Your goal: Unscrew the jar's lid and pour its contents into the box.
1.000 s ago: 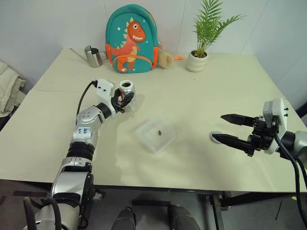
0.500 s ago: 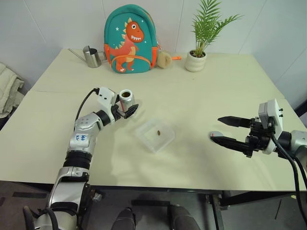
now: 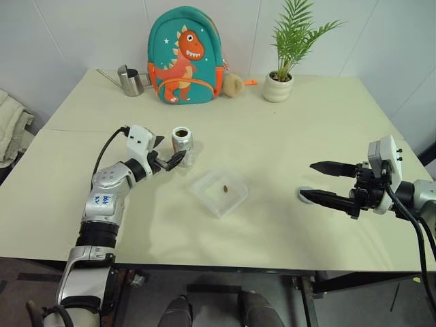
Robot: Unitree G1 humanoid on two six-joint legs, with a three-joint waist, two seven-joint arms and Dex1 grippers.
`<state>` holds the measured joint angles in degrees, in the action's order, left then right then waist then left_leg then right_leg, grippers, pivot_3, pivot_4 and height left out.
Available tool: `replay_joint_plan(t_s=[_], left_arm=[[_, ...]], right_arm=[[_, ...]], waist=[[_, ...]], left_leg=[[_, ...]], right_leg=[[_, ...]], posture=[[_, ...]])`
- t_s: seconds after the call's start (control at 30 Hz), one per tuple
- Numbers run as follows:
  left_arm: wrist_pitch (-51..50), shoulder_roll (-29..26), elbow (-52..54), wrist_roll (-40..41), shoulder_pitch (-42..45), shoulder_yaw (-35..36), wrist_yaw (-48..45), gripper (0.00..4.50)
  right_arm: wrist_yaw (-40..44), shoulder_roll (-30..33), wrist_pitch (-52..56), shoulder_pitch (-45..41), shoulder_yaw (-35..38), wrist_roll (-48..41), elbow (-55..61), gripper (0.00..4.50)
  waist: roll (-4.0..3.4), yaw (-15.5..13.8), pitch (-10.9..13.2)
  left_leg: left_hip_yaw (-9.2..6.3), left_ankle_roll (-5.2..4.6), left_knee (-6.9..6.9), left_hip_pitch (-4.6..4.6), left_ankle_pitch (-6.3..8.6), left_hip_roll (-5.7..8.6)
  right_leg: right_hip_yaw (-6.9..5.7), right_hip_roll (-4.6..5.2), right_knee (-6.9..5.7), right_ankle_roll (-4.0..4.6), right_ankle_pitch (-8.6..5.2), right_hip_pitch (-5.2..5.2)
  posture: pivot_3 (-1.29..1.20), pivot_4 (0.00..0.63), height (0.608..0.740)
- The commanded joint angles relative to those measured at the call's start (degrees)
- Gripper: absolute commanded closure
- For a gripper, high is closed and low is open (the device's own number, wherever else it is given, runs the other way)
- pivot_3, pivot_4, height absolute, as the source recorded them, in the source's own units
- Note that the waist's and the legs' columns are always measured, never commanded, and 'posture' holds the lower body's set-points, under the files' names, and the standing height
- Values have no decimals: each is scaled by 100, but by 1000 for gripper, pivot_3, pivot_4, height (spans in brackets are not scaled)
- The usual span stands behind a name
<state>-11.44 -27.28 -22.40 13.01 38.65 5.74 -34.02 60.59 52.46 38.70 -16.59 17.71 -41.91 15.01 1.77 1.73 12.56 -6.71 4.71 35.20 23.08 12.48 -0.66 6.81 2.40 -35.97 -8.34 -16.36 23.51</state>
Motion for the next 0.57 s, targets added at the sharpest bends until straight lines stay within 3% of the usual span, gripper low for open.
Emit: replay_joint_plan(t_s=[0.03,0.23,0.37,0.4,0.57], left_arm=[[-150,-418,559,104,-252,67,-485,14],[-108,-1198,1080,727,-881,133,-2269,14],[363,-1881,-76,1034,-533,459,-3725,14],[509,-1908,-358,986,-410,433,-3838,14],[1475,-1948,-1794,1151,133,866,-4605,14]], right_arm=[[108,201,-16,32,133,-20,68,0],[495,630,36,227,359,-52,-61,0],[649,875,-81,-63,273,74,-314,0],[689,879,-154,-121,219,124,-409,0],[461,709,-195,-50,319,105,-252,0]], waist=[[0,17,0],[-4,0,-2],[-5,16,-1],[-5,30,-1],[-10,24,-4]], left_leg=[[0,0,-3,0,0,-1],[2,0,-13,0,0,-3],[4,-1,-8,-1,-1,-5],[8,-4,-9,-2,-3,-6],[17,-8,-9,-3,-6,-9]], right_leg=[[0,0,0,1,-1,0],[-1,2,4,9,-5,3],[-4,0,11,64,-29,3],[-2,0,12,113,-54,4],[0,3,14,113,-55,0]], posture=[[0,150,740],[0,150,740],[0,150,740],[0,150,740],[0,150,740]])
